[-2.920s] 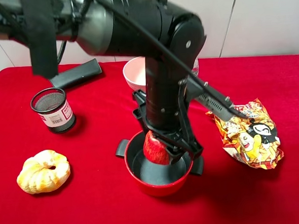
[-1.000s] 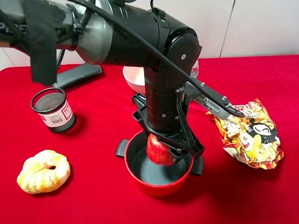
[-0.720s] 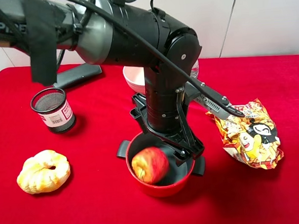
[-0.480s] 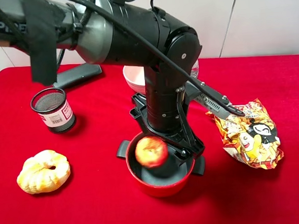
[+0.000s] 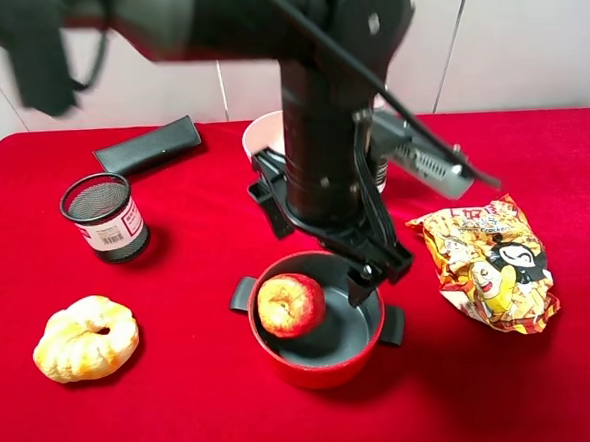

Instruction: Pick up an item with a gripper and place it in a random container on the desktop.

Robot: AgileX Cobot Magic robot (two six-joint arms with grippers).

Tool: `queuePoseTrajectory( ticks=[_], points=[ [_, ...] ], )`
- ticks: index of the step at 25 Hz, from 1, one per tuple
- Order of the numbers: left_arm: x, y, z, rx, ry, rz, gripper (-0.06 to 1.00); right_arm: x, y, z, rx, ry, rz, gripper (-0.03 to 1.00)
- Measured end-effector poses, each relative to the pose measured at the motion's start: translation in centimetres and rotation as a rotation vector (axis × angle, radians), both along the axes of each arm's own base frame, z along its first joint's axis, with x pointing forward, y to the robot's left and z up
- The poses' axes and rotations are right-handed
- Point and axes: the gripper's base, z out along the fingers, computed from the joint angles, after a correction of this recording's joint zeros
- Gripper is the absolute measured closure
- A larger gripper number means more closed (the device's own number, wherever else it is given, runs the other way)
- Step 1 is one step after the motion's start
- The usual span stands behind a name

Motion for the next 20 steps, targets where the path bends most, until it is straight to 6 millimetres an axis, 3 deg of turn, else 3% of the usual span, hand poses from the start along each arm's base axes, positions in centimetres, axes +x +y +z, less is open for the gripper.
queuePoseTrajectory(
  ticks=[11, 20],
  points=[
    [-1.3, 3.2, 8.5, -0.127, -0.15, -0.002, 0.01, 0.0, 0.0, 0.0, 0.0, 0.0, 0.0, 0.27],
    [-3.6, 8.4, 14.7, -0.222, -0.311, -0.003, 0.0, 0.0, 0.0, 0.0, 0.0, 0.0, 0.0, 0.27]
  ],
)
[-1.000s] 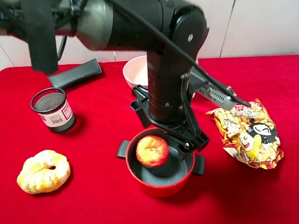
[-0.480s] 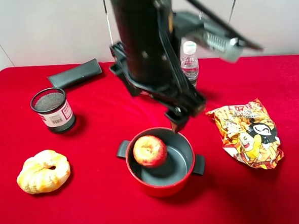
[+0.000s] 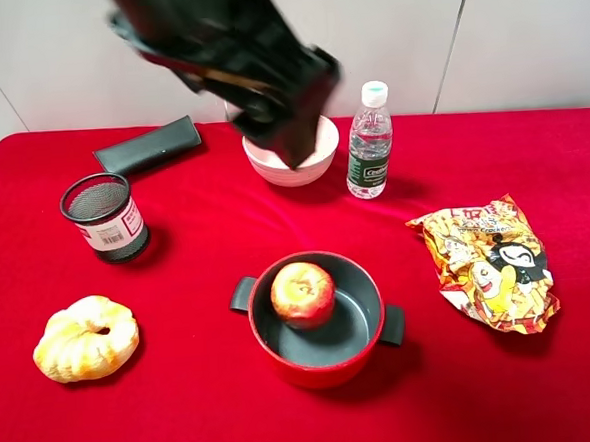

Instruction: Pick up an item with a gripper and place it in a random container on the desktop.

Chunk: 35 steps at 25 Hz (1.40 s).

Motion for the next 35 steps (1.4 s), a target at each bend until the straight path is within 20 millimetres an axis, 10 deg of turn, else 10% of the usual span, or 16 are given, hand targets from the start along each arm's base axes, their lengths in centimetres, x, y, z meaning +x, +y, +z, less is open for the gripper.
queuePoseTrajectory(
  ticks=[24, 35],
  points=[
    [-11.0, 18.5, -2.0, -0.141, -0.091, 0.021, -0.01, 0.0, 0.0, 0.0, 0.0, 0.0, 0.0, 0.27],
    [-13.9, 25.0, -5.1, -0.259, -0.185, 0.496, -0.01, 0.0, 0.0, 0.0, 0.0, 0.0, 0.0, 0.27]
  ],
)
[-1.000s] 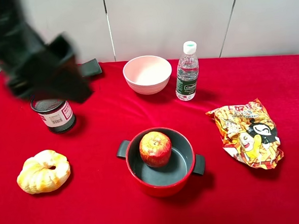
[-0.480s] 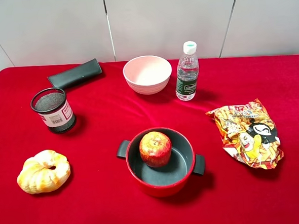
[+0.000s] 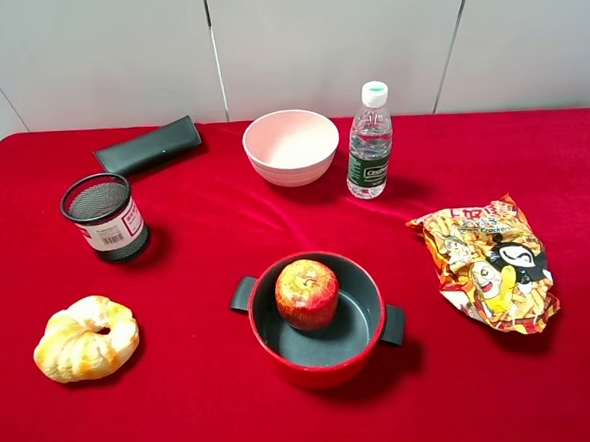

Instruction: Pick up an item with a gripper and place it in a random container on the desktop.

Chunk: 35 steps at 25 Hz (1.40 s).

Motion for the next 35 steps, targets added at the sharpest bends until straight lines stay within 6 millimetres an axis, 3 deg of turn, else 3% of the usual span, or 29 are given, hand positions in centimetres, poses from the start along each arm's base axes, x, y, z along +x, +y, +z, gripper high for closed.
queuePoseTrajectory(
  ticks=[6, 13, 20, 35],
  points=[
    [-2.5, 1.5, -2.0, -0.055, -0.067, 0.25, -0.01, 0.0, 0.0, 0.0, 0.0, 0.0, 0.0, 0.27],
    [-3.6, 1.2, -5.3, -0.125, -0.125, 0.373, -0.01, 0.0, 0.0, 0.0, 0.0, 0.0, 0.0, 0.27],
    [-4.7, 1.0, -5.3, -0.08, -0.252, 0.282, -0.01, 0.0, 0.0, 0.0, 0.0, 0.0, 0.0, 0.27],
    [-4.8, 0.9, -5.4, -0.081, -0.253, 0.266, -0.01, 0.0, 0.0, 0.0, 0.0, 0.0, 0.0, 0.27]
  ],
)
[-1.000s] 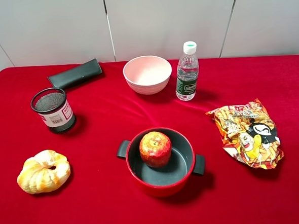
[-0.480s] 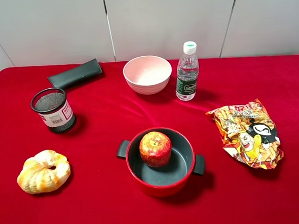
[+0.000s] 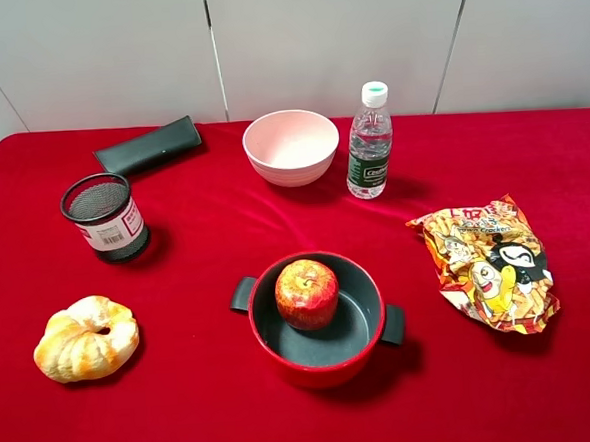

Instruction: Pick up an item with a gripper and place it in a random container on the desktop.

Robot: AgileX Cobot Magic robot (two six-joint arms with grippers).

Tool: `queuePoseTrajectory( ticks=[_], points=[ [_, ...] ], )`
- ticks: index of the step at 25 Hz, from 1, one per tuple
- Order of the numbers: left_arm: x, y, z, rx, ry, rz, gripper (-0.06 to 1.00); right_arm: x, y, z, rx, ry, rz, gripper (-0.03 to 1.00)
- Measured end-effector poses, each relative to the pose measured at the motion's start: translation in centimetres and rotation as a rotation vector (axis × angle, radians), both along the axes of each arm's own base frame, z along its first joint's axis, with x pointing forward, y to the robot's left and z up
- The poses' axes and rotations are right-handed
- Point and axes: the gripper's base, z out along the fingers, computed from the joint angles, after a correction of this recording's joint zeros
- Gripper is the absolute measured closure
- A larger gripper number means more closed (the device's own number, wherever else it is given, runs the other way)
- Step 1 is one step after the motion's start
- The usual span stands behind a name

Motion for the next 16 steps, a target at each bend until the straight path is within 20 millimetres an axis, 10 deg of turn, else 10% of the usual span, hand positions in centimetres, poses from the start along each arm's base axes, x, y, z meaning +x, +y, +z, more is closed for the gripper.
queuePoseTrajectory(
  ticks=[16],
  points=[
    [0.0, 0.0, 0.0, 0.001, 0.0, 0.0, -0.01, 0.0, 0.01, 0.0, 0.001, 0.0, 0.001, 0.27]
  ],
)
